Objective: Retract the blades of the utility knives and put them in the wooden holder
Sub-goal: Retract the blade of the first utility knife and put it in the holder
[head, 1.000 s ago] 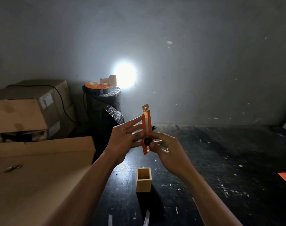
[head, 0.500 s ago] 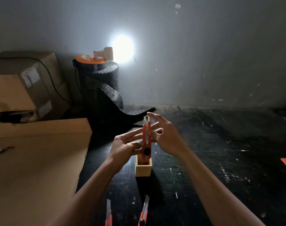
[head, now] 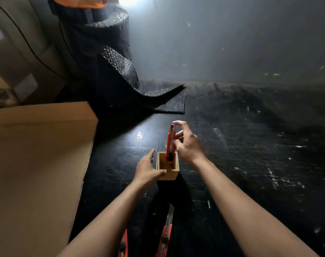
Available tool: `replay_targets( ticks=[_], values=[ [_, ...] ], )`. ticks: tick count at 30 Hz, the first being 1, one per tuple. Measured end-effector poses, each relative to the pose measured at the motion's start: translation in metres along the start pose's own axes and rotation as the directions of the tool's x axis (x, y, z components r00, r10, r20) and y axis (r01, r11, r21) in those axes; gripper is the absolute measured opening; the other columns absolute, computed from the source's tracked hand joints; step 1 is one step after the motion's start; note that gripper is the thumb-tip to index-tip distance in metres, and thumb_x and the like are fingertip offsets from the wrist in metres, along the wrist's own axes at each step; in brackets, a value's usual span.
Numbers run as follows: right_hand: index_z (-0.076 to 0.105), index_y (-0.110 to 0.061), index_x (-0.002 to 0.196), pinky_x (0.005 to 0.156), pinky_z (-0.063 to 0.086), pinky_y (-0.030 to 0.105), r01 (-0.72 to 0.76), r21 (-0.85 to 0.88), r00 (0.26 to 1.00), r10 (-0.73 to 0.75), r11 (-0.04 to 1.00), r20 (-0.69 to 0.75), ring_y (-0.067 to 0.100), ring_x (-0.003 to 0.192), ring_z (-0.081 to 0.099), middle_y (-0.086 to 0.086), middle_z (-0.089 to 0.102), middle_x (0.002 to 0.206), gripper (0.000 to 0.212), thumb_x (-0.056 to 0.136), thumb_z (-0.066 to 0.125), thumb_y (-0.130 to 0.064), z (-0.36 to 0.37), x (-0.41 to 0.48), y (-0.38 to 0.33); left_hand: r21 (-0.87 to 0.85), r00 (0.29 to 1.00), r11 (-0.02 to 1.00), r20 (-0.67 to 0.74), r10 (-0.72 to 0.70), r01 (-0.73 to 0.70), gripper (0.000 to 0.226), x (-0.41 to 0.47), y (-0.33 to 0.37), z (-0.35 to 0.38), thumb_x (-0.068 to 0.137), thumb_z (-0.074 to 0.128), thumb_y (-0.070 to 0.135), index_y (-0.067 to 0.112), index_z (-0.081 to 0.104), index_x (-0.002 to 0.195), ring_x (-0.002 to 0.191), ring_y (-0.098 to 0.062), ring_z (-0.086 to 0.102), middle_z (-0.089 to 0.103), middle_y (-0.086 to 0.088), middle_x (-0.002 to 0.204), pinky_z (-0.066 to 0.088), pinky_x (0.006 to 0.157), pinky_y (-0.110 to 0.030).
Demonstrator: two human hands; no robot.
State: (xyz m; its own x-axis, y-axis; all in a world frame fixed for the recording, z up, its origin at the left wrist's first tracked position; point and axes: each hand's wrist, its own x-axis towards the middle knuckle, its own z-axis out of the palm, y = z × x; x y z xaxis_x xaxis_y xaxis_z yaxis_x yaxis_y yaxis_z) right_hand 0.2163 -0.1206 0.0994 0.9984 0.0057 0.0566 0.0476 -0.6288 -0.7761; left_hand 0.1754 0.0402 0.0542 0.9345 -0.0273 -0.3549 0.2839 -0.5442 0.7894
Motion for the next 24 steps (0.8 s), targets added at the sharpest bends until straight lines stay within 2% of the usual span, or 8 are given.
replay_targets(
  ticks=[2,4,7,10,14,17,20,24],
  values=[
    [0.045,-0.031,0.133,0.078,0.061,0.048,-0.020,-0.022,0.999,0.021,1.000,0.029,0.026,0.086,0.071,0.002,0.068,0.091,0.055,0.090,0.059,0.000,0.010,0.003,0.013,-0.021,1.000,1.000,0.019,0.002,-0.002,0.099,0.004,-0.004,0.006,0.070,0.092,0.017,0.011,0.041,0.154,0.131,-0.019,0.056,0.058,-0.008,0.149,0.046,0.109,-0.036],
    [0.051,-0.024,0.127,0.077,0.061,0.043,-0.052,-0.033,0.996,0.054,0.998,0.067,0.026,0.090,0.072,0.005,0.072,0.097,0.045,0.091,0.060,0.001,0.019,0.005,0.023,-0.041,1.000,0.999,0.022,0.018,-0.017,0.082,0.006,-0.008,0.012,0.070,0.090,0.010,0.014,0.054,0.144,0.117,-0.013,0.061,0.069,-0.001,0.128,0.045,0.096,-0.024],
    [0.060,-0.021,0.110,0.078,0.060,0.041,-0.088,-0.062,0.990,0.094,0.994,0.102,0.022,0.089,0.069,0.000,0.073,0.098,0.029,0.090,0.061,0.000,0.030,0.006,0.034,-0.064,0.999,0.997,0.000,0.048,-0.047,0.069,0.009,-0.014,0.017,0.072,0.087,0.009,0.020,0.061,0.135,0.102,-0.003,0.068,0.064,0.022,0.099,0.042,0.076,-0.002],
    [0.062,-0.021,0.100,0.077,0.058,0.037,-0.095,-0.103,0.985,0.109,0.990,0.135,0.022,0.087,0.068,-0.001,0.073,0.093,0.023,0.088,0.058,-0.001,0.036,0.007,0.038,-0.109,0.998,0.992,-0.010,0.063,-0.064,0.072,0.010,-0.018,0.019,0.072,0.086,0.007,0.022,0.060,0.138,0.089,0.009,0.060,0.064,0.019,0.103,0.039,0.067,0.008],
    [0.062,-0.021,0.097,0.080,0.059,0.042,-0.111,-0.106,0.979,0.127,0.988,0.158,0.027,0.089,0.070,0.004,0.076,0.094,0.021,0.086,0.057,-0.004,0.043,0.009,0.042,-0.158,0.997,0.985,-0.030,0.066,-0.070,0.078,0.013,-0.024,0.023,0.071,0.087,0.009,0.027,0.058,0.141,0.091,0.021,0.055,0.065,0.016,0.113,0.042,0.075,0.004],
    [0.065,-0.021,0.096,0.078,0.058,0.042,-0.117,-0.129,0.980,0.136,0.985,0.143,0.030,0.089,0.070,0.007,0.077,0.093,0.016,0.086,0.061,-0.009,0.049,0.007,0.044,-0.177,0.997,0.982,-0.040,0.061,-0.067,0.080,0.014,-0.026,0.026,0.070,0.088,0.012,0.030,0.057,0.142,0.097,0.009,0.061,0.068,0.014,0.119,0.047,0.087,-0.012],
    [0.069,-0.019,0.095,0.080,0.057,0.040,-0.108,-0.121,0.986,0.122,0.987,0.116,0.028,0.091,0.071,0.007,0.078,0.095,0.007,0.089,0.066,-0.018,0.049,0.008,0.045,-0.177,0.998,0.983,-0.050,0.048,-0.056,0.077,0.015,-0.028,0.028,0.072,0.087,0.011,0.027,0.059,0.141,0.098,0.004,0.066,0.068,0.013,0.115,0.047,0.085,-0.011],
    [0.072,-0.011,0.105,0.085,0.056,0.034,-0.092,-0.132,0.991,0.104,0.987,0.084,0.023,0.098,0.070,0.008,0.077,0.104,0.013,0.092,0.066,-0.011,0.033,0.007,0.043,-0.112,0.997,0.994,-0.073,0.007,-0.015,0.082,0.010,-0.030,0.026,0.073,0.089,0.016,0.017,0.054,0.147,0.129,-0.018,0.063,0.066,-0.001,0.140,0.049,0.108,-0.032]
  ],
)
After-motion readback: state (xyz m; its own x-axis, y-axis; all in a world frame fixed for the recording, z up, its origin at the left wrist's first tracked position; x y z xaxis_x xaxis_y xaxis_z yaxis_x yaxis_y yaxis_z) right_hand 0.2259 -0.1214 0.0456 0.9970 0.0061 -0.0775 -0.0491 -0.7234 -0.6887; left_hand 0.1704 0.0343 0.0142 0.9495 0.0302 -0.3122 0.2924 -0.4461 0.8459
